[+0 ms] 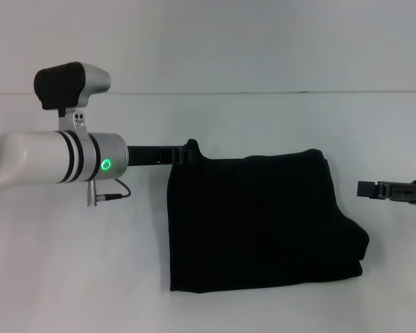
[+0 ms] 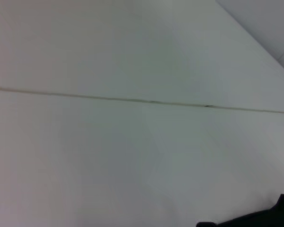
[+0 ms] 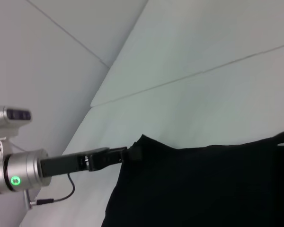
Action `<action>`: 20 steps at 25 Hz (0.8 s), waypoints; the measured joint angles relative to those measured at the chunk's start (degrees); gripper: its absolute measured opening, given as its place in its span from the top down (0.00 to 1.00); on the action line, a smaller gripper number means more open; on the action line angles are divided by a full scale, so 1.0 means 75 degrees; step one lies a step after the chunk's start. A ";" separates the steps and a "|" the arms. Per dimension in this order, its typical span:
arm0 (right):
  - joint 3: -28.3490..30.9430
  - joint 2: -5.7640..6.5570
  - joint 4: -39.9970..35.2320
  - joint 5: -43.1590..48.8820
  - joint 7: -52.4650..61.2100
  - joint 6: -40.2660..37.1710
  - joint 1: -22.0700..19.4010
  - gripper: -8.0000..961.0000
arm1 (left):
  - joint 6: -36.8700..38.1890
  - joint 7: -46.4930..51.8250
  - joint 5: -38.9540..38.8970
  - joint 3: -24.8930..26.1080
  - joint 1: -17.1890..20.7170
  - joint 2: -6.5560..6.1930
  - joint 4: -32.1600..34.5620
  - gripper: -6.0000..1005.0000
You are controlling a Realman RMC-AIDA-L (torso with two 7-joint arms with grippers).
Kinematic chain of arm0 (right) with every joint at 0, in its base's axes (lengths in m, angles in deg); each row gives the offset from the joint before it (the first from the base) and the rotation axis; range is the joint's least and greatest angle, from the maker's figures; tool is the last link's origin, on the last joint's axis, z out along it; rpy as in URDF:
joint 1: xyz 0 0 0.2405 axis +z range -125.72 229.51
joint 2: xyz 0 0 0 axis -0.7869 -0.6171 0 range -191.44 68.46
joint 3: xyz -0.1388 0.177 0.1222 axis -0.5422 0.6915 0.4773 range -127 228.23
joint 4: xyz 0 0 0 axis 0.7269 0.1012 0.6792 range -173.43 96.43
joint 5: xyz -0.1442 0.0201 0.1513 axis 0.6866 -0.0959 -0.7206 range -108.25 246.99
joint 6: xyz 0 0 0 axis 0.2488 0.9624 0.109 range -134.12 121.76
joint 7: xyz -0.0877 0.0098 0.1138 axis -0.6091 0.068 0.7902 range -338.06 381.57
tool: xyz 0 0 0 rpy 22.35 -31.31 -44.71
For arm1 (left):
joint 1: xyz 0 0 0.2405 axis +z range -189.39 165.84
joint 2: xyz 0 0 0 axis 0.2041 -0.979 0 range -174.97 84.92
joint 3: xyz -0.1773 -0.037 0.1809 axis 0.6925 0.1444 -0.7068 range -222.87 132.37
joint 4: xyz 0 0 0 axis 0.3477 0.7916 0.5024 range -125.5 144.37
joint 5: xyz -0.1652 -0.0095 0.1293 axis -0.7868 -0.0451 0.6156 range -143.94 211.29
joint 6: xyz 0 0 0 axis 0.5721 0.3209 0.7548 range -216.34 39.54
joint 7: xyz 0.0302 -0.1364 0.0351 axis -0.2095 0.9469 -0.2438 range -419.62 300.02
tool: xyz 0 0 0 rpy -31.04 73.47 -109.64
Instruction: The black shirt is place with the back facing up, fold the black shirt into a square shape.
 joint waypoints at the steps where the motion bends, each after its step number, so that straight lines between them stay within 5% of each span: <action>1: 0.0000 -0.0021 -0.0001 0.0000 -0.0092 0.0013 0.0003 0.29 | 0.0010 0.0003 -0.0002 0.0000 -0.0022 -0.0004 0.0000 0.59; 4: 0.0000 -0.0079 -0.0002 0.0000 -0.0193 0.0144 0.0010 0.29 | 0.0038 0.0016 -0.0007 0.0001 -0.0116 -0.0015 -0.0001 0.82; 9: -0.0169 -0.0098 0.0011 -0.0001 -0.0126 0.0471 0.0010 0.43 | 0.0048 0.0055 -0.0013 0.0002 -0.0215 -0.0034 0.0000 0.96; 20: -0.1066 -0.0092 0.0161 0.0260 0.0439 0.0840 0.0122 0.53 | 0.0019 0.0083 -0.0015 0.0015 -0.0321 -0.0087 0.0016 0.96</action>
